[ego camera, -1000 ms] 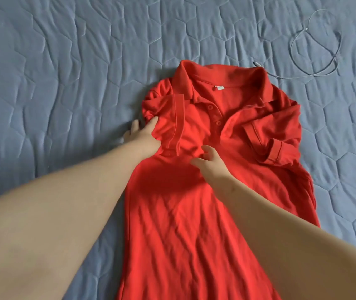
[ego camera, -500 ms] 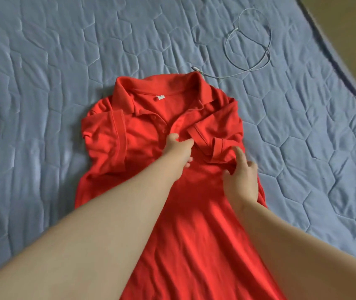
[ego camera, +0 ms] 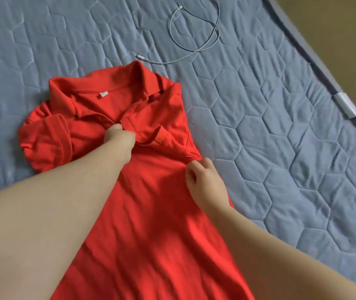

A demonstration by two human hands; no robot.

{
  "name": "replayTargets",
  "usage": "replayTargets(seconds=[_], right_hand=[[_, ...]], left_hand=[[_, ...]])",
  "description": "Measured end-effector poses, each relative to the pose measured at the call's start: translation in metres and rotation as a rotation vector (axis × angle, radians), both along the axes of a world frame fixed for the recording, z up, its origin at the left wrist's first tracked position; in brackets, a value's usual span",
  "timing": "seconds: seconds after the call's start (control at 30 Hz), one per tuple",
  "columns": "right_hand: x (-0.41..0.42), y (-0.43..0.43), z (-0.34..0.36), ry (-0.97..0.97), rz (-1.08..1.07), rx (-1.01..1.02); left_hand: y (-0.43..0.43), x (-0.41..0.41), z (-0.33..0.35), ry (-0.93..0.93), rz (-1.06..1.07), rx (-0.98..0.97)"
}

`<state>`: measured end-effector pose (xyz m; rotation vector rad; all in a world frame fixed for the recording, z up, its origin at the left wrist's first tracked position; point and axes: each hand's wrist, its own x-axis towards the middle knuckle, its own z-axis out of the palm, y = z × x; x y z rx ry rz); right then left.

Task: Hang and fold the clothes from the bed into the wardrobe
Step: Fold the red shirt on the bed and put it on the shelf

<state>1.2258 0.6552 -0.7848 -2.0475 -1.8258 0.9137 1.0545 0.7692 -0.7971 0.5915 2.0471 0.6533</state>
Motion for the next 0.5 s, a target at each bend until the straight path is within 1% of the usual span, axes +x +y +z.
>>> replayTargets(seconds=[0.03,0.07,0.1,0.13,0.17,0.2,0.23,0.27,0.3,0.33,0.4,0.43,0.47,0.5], right_hand=[[0.002,-0.001,0.001,-0.028,-0.075,0.013],[0.004,-0.004,0.001,-0.061,-0.157,0.026],[0.007,-0.008,0.001,-0.102,-0.218,0.034],[0.010,-0.012,0.001,-0.131,-0.256,0.031],[0.014,-0.015,-0.001,-0.152,-0.270,0.016],[0.019,-0.019,-0.002,-0.174,-0.258,-0.011],[0.023,-0.023,-0.002,-0.195,-0.231,-0.049],[0.028,-0.026,-0.003,-0.201,-0.211,-0.089],[0.032,-0.028,-0.003,-0.185,-0.207,-0.125],[0.035,-0.029,-0.002,-0.153,-0.212,-0.156],[0.038,-0.030,-0.002,-0.097,-0.211,-0.190],[0.038,-0.031,-0.001,-0.075,-0.207,-0.205],[0.039,-0.032,0.000,-0.052,-0.206,-0.223],[0.039,-0.034,0.000,-0.026,-0.207,-0.246]], left_hand=[[0.001,0.006,0.003,0.170,-0.069,0.013],[0.000,0.014,0.011,0.373,-0.150,0.099],[-0.001,0.024,0.020,0.549,-0.254,0.272],[-0.002,0.033,0.028,0.661,-0.407,0.461],[-0.005,0.041,0.032,0.728,-0.622,0.584],[-0.008,0.046,0.033,0.764,-0.872,0.611],[-0.011,0.049,0.032,0.787,-1.118,0.540],[-0.014,0.048,0.029,0.813,-1.309,0.420],[-0.018,0.043,0.027,0.850,-1.418,0.325],[-0.024,0.039,0.027,0.895,-1.465,0.290],[-0.037,0.031,0.026,1.000,-1.488,0.389],[-0.044,0.029,0.027,1.027,-1.542,0.384],[-0.050,0.027,0.027,1.023,-1.610,0.294],[-0.053,0.025,0.025,1.000,-1.629,0.174]])
